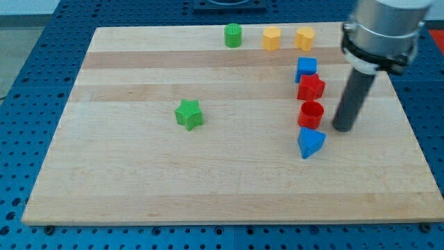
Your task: Slide the green star horizontal to the green circle
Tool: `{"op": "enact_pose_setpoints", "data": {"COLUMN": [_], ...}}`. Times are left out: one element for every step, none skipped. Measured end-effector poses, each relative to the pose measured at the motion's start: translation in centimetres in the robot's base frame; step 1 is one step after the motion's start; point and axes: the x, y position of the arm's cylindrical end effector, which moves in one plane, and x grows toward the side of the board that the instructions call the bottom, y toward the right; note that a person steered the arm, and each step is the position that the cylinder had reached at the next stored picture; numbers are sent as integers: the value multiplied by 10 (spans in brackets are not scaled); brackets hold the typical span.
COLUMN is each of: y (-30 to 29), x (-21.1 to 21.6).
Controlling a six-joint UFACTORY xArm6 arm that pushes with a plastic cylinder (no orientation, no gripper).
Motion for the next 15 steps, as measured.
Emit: {"op": "enact_pose_setpoints", "data": {"y": [35, -51, -117, -209, -256, -247, -253, -294, -305, -287, -263, -227, -217, -212, -209], "x": [86, 136, 138, 138, 137, 134, 116, 78, 34, -26, -34, -21, -19, -23, -29]}}
